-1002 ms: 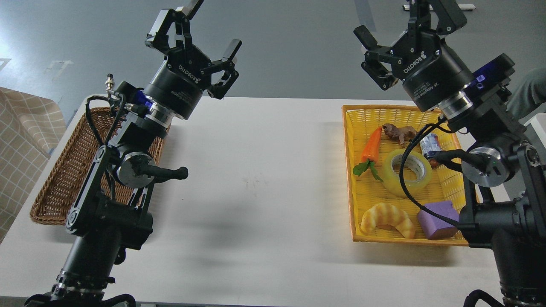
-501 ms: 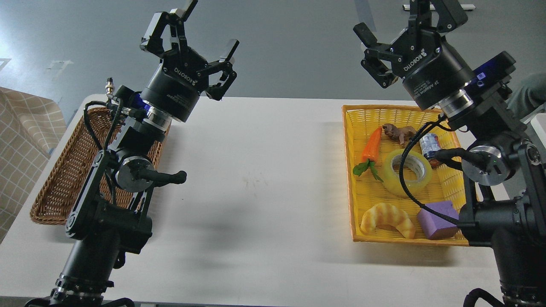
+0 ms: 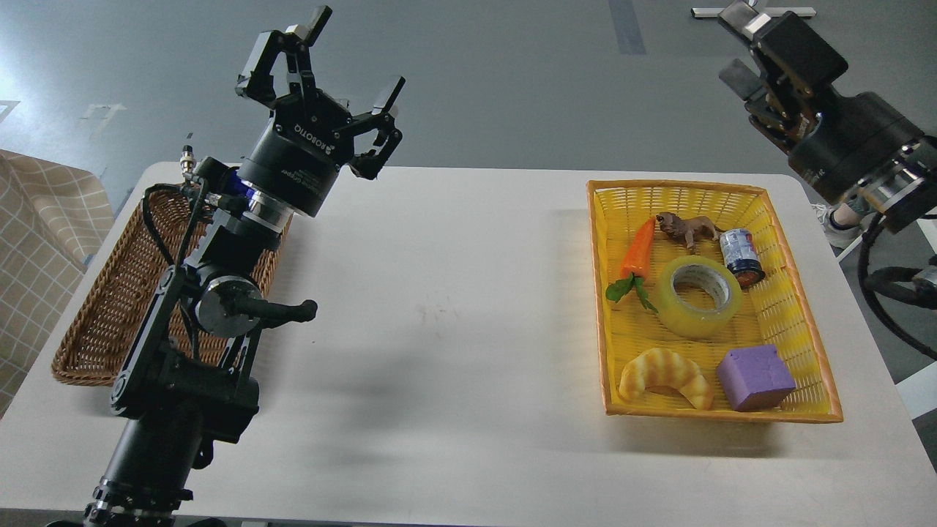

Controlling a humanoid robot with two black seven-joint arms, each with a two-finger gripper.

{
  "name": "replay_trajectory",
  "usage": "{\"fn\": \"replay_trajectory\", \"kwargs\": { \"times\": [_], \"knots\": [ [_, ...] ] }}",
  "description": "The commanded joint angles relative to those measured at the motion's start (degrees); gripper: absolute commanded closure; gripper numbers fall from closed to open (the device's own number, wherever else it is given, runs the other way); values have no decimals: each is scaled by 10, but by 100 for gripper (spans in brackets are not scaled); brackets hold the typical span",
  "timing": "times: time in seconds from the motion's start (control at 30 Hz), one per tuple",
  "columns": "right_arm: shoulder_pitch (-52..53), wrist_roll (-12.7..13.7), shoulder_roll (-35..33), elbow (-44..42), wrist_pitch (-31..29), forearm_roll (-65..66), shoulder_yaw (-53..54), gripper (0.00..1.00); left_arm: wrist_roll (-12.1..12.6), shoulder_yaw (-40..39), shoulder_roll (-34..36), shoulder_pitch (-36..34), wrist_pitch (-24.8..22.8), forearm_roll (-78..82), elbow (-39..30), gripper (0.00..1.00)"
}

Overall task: Place and transfer tape with both arms
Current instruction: 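Swing the right arm outward and bring it back toward the yellow basket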

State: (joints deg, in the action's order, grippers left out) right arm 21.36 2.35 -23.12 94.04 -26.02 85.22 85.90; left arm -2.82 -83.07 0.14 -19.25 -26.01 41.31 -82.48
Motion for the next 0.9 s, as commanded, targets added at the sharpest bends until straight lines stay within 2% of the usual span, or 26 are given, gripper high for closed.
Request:
{"fn": "replay_trajectory", "kwargs": {
  "times": [0.0,0.2,0.57,0.67,0.73,0.77,0.87],
  "knots": [
    [-34,0,-46,1,1,91,1,0,0,0,1,0,1,0,0,2],
    [-80,6,-53,39,48,119,36,0,1,0,5,7,1,0,1,2],
    [-107,-2,-56,51,43,70,79,0,2,-1,5,8,2,0,4,2],
    [-129,19,-49,51,42,62,77,0,3,-1,7,10,1,0,1,2],
    [-150,54,-37,52,42,61,79,0,3,-2,10,14,1,0,0,2],
    [-156,80,-39,52,40,61,78,0,3,-2,13,16,1,0,0,2],
    [-157,98,-46,50,36,61,75,0,3,-3,15,17,1,0,0,2]
  ]
}}
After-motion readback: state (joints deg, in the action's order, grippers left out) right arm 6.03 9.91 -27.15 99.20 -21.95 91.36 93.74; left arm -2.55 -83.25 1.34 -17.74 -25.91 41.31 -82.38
